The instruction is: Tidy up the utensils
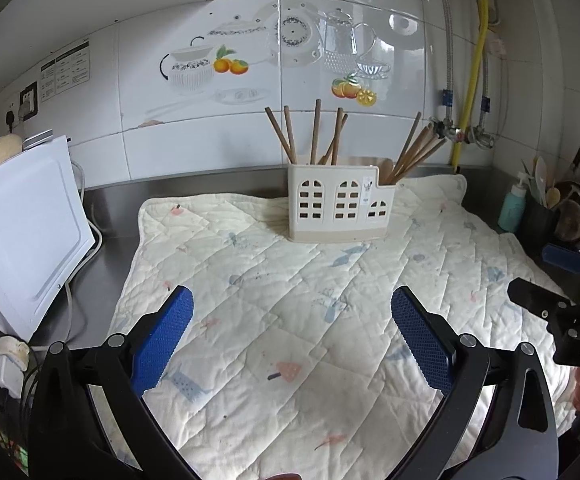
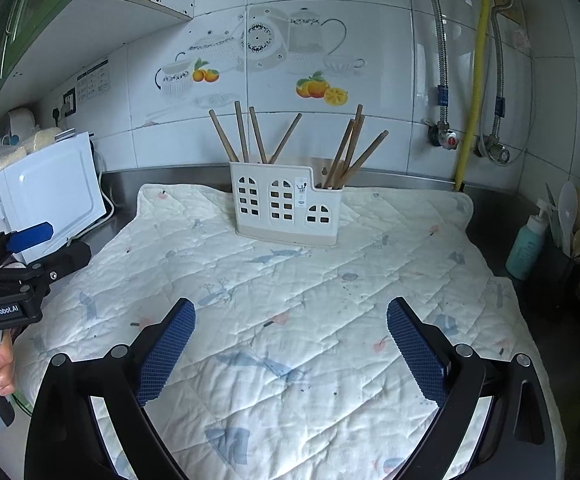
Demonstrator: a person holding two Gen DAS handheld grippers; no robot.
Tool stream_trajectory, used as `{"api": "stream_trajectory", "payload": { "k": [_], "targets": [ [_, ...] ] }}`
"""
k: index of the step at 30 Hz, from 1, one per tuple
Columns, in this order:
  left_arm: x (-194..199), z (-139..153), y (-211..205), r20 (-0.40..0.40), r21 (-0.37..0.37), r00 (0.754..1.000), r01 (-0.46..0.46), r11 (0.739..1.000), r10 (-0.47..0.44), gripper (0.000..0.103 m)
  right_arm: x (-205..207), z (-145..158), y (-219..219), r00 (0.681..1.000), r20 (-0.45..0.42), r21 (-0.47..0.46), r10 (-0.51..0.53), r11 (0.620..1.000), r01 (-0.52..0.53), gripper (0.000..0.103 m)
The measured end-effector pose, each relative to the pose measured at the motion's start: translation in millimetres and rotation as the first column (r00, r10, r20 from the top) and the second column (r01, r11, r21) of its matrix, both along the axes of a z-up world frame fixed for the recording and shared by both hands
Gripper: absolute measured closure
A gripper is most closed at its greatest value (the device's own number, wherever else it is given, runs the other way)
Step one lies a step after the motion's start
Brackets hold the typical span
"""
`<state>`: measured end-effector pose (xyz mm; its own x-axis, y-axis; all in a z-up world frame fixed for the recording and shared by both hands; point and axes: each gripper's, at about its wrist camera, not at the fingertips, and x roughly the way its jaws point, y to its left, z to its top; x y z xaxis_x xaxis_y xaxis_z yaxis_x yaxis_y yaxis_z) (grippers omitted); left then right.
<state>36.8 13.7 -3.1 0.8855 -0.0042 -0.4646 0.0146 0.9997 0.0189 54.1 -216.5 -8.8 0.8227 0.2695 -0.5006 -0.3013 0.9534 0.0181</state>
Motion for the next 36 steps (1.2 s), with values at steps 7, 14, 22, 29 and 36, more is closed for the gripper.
{"api": "stream_trajectory", "payload": {
  "k": [7, 14, 22, 29, 36],
  "targets": [
    [-11.0, -7.9, -1.5, -0.003, -0.008, 1.0, 0.006, 1.0, -0.006, 0.005, -8.9, -10.3, -3.4, 1.0, -0.009, -0.013, -0.02, 1.0, 0.02, 0.009],
    [-15.8, -14.6, -3.4, -0.019, -0.009, 1.0, 0.009, 1.0, -0.009, 0.005, -12.6, -16.0, -6.7, 0.999, -0.02, -0.002, -0.027, 1.0, 0.027, 0.009],
    [-14.9, -18.7, 1.9, -0.032, -0.031, 0.999, -0.009, 0.999, 0.008, 0.005, -12.7, -15.3, -9.9, 0.999, -0.022, 0.004, -0.038, 0.999, 0.038, 0.009],
    [-14.3, -20.4, 2.1, -0.042, -0.026, 0.999, -0.019, 0.999, 0.018, 0.005, -12.6, -16.0, -9.6, 0.999, -0.027, 0.007, -0.034, 0.999, 0.034, 0.009],
    [-14.5, -20.8, 0.4, -0.038, -0.025, 0.999, -0.019, 1.0, 0.018, 0.005, -13.5, -15.2, -8.5, 0.999, -0.024, 0.01, -0.031, 0.999, 0.031, 0.009]
  ]
}}
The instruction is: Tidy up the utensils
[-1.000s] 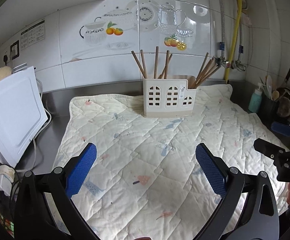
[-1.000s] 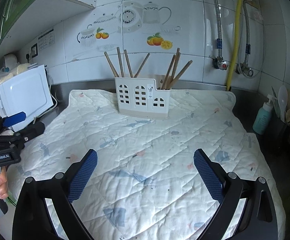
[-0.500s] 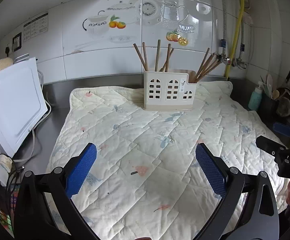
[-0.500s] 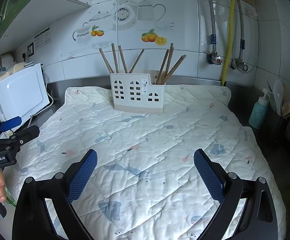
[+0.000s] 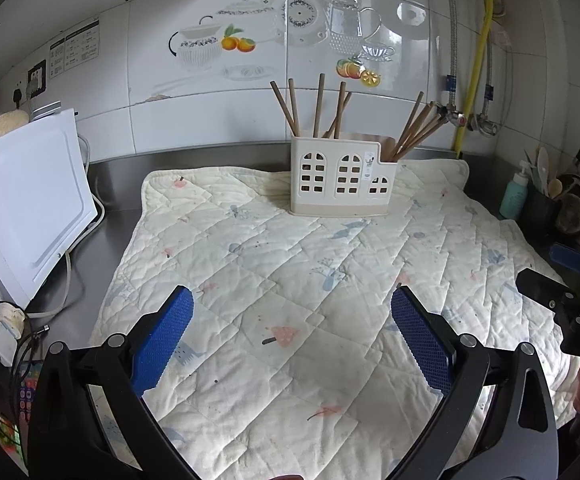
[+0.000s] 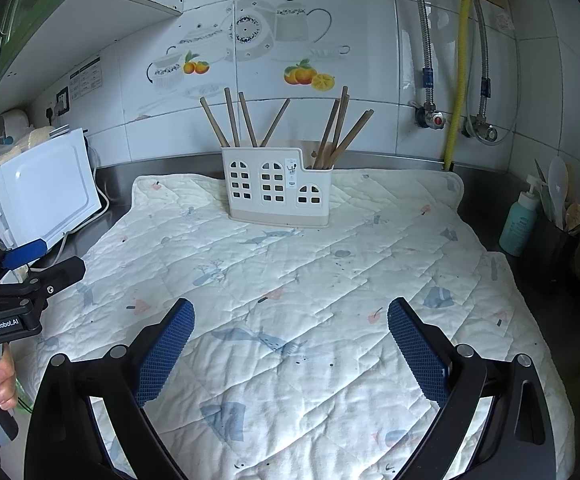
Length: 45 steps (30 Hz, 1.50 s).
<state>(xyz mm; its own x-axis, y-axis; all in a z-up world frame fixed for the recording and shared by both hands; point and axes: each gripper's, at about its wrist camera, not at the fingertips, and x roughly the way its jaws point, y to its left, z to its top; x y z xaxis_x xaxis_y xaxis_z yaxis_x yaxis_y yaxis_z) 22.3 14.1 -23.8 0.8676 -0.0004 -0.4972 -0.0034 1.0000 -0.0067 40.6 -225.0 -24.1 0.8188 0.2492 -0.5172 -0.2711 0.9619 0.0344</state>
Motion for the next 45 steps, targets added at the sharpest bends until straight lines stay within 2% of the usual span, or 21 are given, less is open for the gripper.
{"api": "stream_trajectory", "payload": {
  "k": [45],
  "targets": [
    [-1.8, 2.7, -3.9, 0.013, -0.01, 1.0, 0.014, 1.0, -0.014, 0.005, -0.6, 2.4, 1.5, 1.0, 0.0, 0.017, 0.013, 1.0, -0.013, 0.009]
  ]
}}
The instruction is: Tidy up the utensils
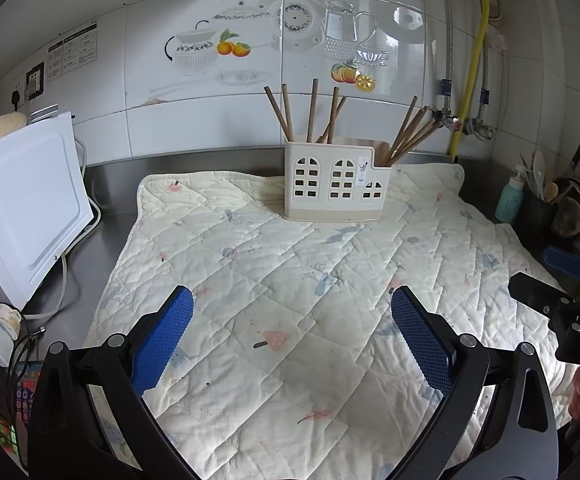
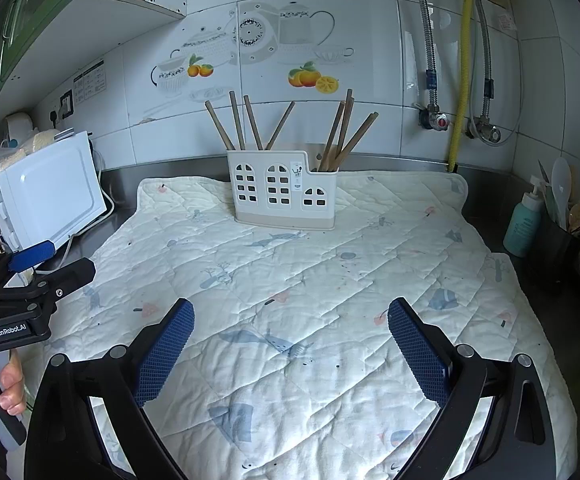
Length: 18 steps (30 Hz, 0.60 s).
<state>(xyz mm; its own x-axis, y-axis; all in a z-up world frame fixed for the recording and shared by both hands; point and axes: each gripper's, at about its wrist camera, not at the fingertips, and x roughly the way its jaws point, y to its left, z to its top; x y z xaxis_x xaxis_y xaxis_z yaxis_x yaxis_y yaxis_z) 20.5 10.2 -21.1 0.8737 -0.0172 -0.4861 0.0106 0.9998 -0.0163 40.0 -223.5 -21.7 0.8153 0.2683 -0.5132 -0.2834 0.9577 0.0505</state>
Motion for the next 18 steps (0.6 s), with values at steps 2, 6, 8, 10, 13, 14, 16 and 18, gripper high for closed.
{"api": "stream_trajectory", "payload": {
  "k": [2, 6, 8, 10, 13, 14, 16, 18],
  "targets": [
    [-0.1, 0.6, -0.6, 0.002, 0.001, 1.0, 0.002, 1.0, -0.002, 0.005, -0.1, -0.1, 0.2, 1.0, 0.0, -0.002, -0.001, 1.0, 0.001, 0.009],
    [-0.6, 0.7, -0.6, 0.002, -0.001, 1.0, 0.004, 1.0, -0.004, 0.005, 0.0, 0.5, 0.3, 1.0, 0.002, -0.001, 0.0, 1.0, 0.0, 0.009],
    [-1.0, 0.6, -0.8, 0.001, -0.001, 1.0, 0.002, 1.0, -0.002, 0.005, 0.6, 0.0, 0.1, 1.0, 0.002, -0.001, 0.001, 1.0, -0.001, 0.009],
    [-0.8, 0.8, -0.7, 0.002, 0.0, 1.0, 0.004, 1.0, -0.004, 0.005, -0.1, 0.0, 0.1, 1.0, 0.002, 0.0, 0.002, 1.0, -0.002, 0.009],
    [-0.5, 0.5, -0.6, 0.001, -0.002, 1.0, 0.003, 1.0, -0.003, 0.005, -0.1, 0.2, 0.2, 1.0, 0.002, 0.001, 0.0, 1.0, 0.0, 0.009],
    [-0.4, 0.4, -0.8, 0.0, -0.003, 1.0, 0.004, 1.0, -0.004, 0.005, 0.1, 0.2, 0.0, 1.0, 0.002, 0.003, 0.001, 1.0, -0.001, 0.009],
    [-0.5, -0.2, -1.4, -0.001, -0.002, 1.0, 0.005, 1.0, -0.005, 0.005, 0.1, -0.1, 0.2, 1.0, 0.002, 0.001, 0.0, 1.0, 0.0, 0.009],
    [-0.1, -0.4, -1.6, -0.002, -0.002, 1.0, 0.006, 1.0, -0.006, 0.005, 0.0, -0.3, -0.1, 1.0, 0.0, 0.002, 0.002, 1.0, -0.002, 0.009]
  ]
}}
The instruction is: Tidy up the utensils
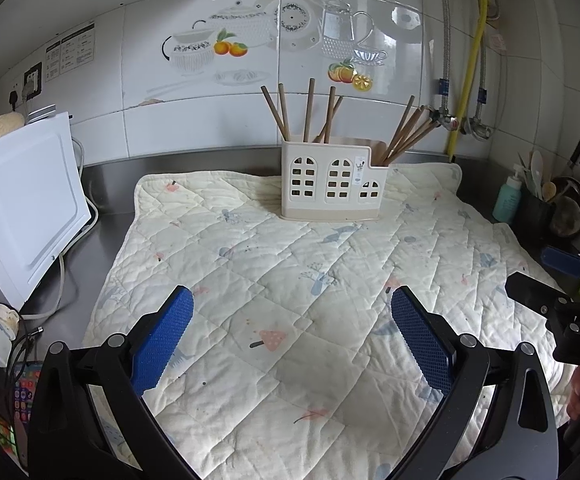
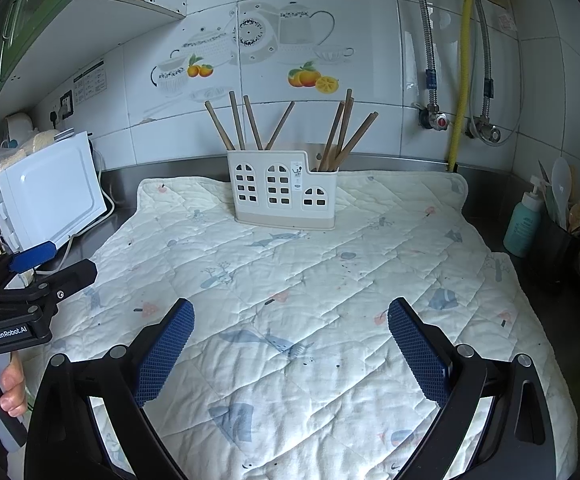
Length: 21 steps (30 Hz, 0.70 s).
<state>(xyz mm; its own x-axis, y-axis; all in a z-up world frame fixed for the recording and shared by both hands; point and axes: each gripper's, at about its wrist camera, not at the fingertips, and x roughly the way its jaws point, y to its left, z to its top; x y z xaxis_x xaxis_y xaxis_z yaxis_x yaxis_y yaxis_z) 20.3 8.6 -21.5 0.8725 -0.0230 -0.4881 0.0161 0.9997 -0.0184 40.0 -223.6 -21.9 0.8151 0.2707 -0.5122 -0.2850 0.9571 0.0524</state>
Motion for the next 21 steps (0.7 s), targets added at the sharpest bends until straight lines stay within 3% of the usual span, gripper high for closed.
{"api": "stream_trajectory", "payload": {
  "k": [21],
  "targets": [
    [-0.1, -0.9, -1.3, 0.007, -0.004, 1.0, 0.001, 1.0, -0.001, 0.005, -0.4, 0.7, 1.0, 1.0, 0.002, 0.0, 0.001, 1.0, -0.001, 0.009]
  ]
}}
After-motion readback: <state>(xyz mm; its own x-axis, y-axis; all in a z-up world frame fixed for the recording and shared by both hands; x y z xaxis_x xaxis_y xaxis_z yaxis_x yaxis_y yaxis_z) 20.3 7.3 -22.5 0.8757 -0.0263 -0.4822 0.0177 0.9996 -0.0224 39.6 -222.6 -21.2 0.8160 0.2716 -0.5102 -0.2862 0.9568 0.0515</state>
